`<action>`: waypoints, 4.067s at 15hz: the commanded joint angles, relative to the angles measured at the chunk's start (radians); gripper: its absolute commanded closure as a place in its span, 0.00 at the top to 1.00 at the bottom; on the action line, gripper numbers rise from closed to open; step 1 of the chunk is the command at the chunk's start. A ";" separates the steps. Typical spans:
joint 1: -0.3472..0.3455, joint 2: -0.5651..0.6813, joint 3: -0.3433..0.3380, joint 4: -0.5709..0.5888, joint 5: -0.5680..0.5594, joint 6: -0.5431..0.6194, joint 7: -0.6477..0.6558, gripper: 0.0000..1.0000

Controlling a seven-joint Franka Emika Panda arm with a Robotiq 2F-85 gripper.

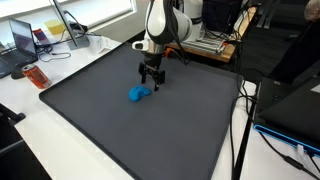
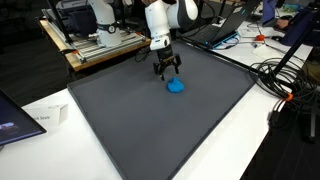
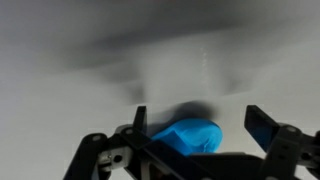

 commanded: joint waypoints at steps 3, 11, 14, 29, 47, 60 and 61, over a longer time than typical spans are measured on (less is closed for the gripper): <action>0.043 -0.022 -0.047 -0.034 -0.208 0.012 0.276 1.00; 0.024 0.005 -0.029 -0.003 -0.224 0.040 0.283 1.00; 0.024 0.011 -0.027 0.001 -0.227 0.037 0.280 1.00; 0.046 0.038 -0.025 0.036 -0.236 0.052 0.277 0.01; 0.039 -0.213 -0.219 -0.284 -1.434 -0.209 1.125 0.99; -0.037 -0.434 -0.156 -0.161 -1.873 -0.756 1.462 1.00; -0.032 -0.433 -0.146 -0.138 -1.888 -0.793 1.488 1.00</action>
